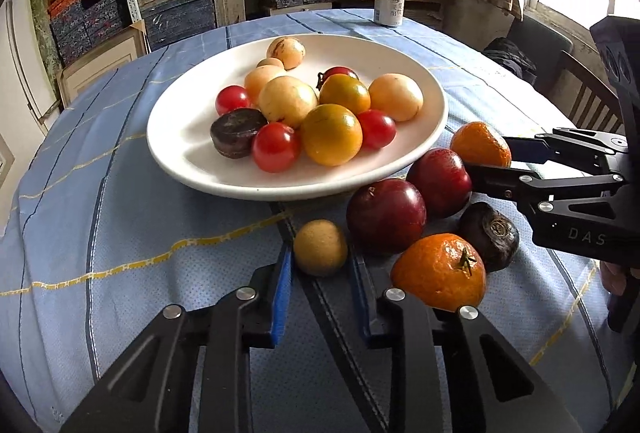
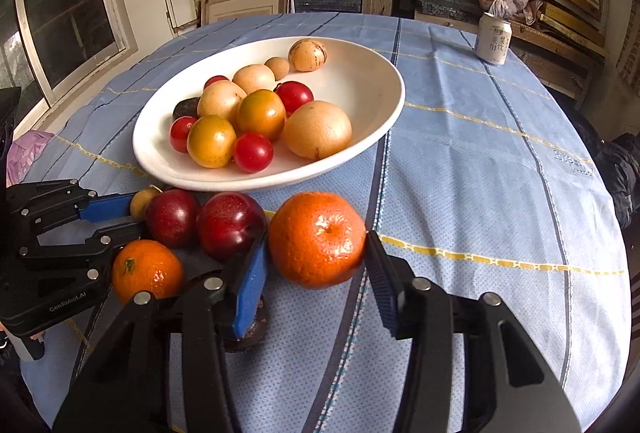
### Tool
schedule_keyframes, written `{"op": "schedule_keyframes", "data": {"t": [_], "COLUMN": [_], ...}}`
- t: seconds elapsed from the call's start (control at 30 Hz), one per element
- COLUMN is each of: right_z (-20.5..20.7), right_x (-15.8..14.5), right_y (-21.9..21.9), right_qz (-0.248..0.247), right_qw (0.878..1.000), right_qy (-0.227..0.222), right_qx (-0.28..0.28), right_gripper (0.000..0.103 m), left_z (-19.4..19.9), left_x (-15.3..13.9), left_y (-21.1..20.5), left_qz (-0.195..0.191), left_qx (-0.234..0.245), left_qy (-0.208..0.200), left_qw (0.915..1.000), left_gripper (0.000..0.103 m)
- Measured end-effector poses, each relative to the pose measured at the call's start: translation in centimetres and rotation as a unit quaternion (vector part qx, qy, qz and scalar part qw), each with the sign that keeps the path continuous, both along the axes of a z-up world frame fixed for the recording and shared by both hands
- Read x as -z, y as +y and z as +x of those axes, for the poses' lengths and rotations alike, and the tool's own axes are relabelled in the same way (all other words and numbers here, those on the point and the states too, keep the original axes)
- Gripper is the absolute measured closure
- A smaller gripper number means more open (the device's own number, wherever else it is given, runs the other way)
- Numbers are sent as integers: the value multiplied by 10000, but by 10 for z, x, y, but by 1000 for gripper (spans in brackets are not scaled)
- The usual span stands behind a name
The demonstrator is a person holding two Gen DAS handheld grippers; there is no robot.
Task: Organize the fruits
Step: 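Grasp the small brown round fruit with the left tool while the right tool grasps a tangerine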
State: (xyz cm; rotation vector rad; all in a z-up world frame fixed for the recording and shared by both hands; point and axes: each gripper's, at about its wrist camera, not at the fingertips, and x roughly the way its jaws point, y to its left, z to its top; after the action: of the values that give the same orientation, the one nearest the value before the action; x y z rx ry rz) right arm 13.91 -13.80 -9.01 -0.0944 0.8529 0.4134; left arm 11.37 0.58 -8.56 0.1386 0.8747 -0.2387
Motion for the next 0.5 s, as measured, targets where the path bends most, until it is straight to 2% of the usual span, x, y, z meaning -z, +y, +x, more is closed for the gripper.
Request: {"op": "schedule_keyframes", "data": {"t": [0.1, 0.23, 0.5], "right_z": [-3, -8, -12], "right_x": [-1, -9, -23], "right_y": [-4, -10, -14], "right_qz": [-11, 46, 92], "right_qw": [10000, 9998, 9995], "right_qy": [-54, -148, -269], "right_qx": [25, 101, 160], "right_gripper": [56, 56, 56], "left_z": [0, -5, -12], "left_x": [0, -5, -19], "left_y": [1, 5, 14], "left_qz": [-97, -42, -294], "left_qx": [-6, -103, -178], "left_qy": [42, -15, -134], "left_qw": [9999, 9999, 9993], "left_gripper": [76, 76, 76]}}
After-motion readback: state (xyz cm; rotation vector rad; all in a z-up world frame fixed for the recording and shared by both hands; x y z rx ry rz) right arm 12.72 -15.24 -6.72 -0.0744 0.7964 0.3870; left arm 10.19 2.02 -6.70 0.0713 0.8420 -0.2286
